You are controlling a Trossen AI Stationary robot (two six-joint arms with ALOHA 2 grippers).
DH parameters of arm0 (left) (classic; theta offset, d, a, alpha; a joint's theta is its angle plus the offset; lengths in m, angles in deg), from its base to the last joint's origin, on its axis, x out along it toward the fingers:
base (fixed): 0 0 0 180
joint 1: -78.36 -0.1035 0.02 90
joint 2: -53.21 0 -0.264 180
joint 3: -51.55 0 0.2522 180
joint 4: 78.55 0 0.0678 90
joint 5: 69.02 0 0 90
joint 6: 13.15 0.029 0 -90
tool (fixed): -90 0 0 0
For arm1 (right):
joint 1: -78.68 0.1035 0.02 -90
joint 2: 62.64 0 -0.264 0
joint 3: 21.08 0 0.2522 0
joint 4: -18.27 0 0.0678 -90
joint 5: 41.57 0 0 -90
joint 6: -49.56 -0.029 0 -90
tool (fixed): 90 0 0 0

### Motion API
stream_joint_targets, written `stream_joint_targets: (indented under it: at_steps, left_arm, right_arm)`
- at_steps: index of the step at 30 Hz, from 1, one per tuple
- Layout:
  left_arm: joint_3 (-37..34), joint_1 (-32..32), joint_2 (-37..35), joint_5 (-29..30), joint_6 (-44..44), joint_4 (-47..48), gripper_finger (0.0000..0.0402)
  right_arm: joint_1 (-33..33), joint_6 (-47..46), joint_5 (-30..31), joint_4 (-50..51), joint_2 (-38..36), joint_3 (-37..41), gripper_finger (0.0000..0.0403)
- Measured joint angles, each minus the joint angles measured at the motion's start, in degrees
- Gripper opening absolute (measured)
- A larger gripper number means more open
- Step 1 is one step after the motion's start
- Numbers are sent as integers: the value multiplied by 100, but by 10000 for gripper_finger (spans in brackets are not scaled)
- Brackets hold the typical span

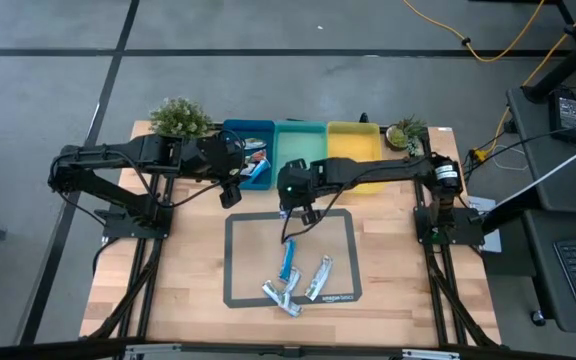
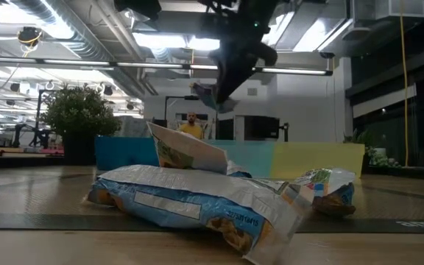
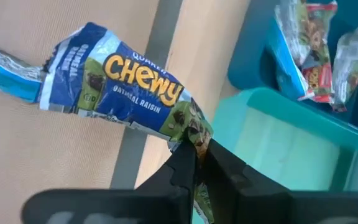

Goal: Pick and place Granola Bars by type
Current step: Put the left blue granola bar into the green bin

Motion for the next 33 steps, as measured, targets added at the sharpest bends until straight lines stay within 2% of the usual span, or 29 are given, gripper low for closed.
stream_joint_targets:
  at_steps: [11, 18, 23, 28, 33]
  left_arm:
    - [0, 0, 0, 155, 0, -2, 139]
    - [0, -2, 0, 473, -231, 0, 139]
    - [0, -1, 0, 697, -521, 0, 139]
    - [0, 0, 0, 911, -800, -2, 139]
    - [0, -2, 0, 1010, -925, 0, 139]
  right_arm:
    - [-676, -608, -562, 307, -966, 0, 24]
    - [-1211, -490, -578, 242, -1764, 0, 38]
    - [-1638, -552, -673, 201, -2242, 0, 32]
    - [-2114, -644, -1248, 47, -2359, 0, 25]
    - [-2623, -347, -1301, -364, -2098, -78, 31]
